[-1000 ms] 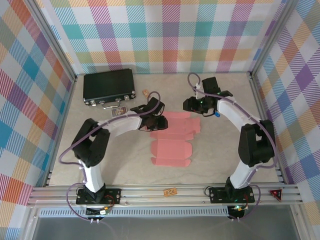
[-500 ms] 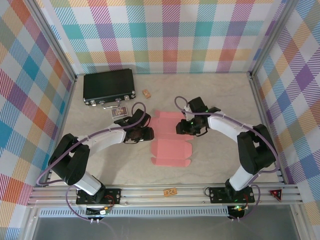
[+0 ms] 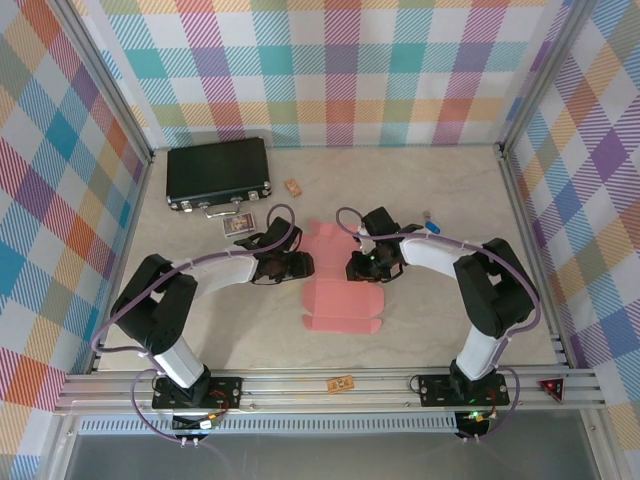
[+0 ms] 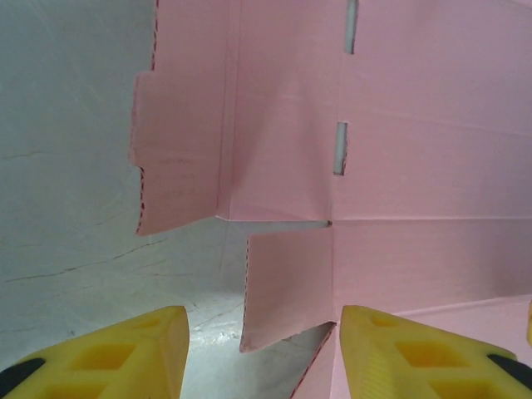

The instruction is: Fold the paper box

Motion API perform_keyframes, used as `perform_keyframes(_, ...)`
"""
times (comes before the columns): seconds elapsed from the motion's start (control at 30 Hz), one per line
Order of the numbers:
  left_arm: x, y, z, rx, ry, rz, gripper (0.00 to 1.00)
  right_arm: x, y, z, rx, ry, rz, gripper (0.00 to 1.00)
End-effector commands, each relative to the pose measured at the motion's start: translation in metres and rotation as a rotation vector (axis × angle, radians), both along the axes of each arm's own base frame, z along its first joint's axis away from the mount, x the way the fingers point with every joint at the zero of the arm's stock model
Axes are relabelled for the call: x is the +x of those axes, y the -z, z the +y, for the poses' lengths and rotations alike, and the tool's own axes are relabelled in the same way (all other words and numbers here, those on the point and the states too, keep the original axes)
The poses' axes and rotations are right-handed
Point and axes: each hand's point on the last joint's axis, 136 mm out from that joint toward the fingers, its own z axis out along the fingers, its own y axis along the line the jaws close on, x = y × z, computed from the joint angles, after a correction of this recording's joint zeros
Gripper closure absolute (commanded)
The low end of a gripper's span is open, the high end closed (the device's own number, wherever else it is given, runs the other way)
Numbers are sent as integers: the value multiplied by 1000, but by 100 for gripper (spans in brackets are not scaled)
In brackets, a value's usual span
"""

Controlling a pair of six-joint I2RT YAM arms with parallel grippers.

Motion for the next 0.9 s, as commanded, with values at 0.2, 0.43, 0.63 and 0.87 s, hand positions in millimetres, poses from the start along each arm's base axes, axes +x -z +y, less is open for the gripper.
perform_keyframes(0.2, 11, 0, -16, -78, 0, 5, 57, -8, 18, 0, -25, 4, 36, 78)
perform_keyframes(0.43, 12, -9, -18, -103, -11, -10, 62, -9, 21, 2, -28, 12, 44, 79)
perform_keyframes(0.63, 13, -23, -19, -114, 17, -54, 67, -10, 23, 3, -31, 16, 48, 79)
perform_keyframes(0.87, 11, -27, -36, -134, 74, -69, 68, -11, 26, 3, -35, 14, 55, 79)
